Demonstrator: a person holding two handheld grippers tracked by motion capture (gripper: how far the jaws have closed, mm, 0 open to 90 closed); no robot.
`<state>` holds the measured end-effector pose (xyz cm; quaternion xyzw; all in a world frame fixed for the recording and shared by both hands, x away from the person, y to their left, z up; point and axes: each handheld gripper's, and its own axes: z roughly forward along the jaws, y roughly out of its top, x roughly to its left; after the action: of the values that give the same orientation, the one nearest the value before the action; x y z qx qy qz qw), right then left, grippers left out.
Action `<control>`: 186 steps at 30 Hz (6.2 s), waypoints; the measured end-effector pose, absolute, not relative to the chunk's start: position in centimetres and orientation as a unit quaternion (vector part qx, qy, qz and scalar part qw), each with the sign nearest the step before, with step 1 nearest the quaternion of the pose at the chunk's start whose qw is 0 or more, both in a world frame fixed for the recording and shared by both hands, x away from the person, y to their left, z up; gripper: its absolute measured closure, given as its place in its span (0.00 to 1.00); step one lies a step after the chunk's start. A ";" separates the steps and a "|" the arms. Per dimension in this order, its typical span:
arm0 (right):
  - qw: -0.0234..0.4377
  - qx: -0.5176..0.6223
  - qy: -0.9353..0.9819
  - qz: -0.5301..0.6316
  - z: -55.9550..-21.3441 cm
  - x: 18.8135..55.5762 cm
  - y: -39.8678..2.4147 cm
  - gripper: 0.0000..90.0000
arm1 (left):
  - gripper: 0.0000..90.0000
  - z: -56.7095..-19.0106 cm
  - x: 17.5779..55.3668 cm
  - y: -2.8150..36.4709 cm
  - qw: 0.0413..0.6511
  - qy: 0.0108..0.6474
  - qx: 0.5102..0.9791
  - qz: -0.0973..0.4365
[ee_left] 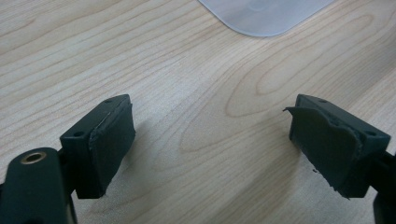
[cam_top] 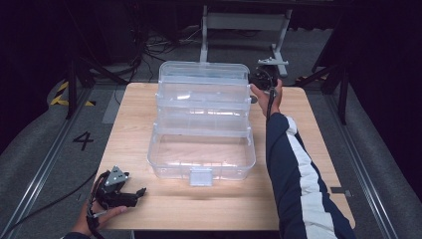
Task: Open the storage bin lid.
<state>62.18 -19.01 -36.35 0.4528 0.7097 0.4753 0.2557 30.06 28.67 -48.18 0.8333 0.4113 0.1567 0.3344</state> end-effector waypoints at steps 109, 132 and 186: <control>0.293 0.290 0.837 0.359 -34.9 41.9 -26.2 0.28 | 0.16 -48.2 30.2 28.7 0.330 0.408 0.836 0.161; 0.272 0.323 0.843 0.332 -41.6 37.2 -29.6 0.25 | 0.16 -48.2 30.2 28.6 0.330 0.412 0.834 0.159; 0.183 0.419 0.813 0.360 -48.7 33.7 -35.3 0.17 | 0.10 -48.2 30.8 28.4 0.328 0.397 0.843 0.155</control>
<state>33.71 -35.28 -48.69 0.4193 0.8134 0.3595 0.1826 30.81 28.35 -48.22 0.8431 0.3970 0.1545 0.3283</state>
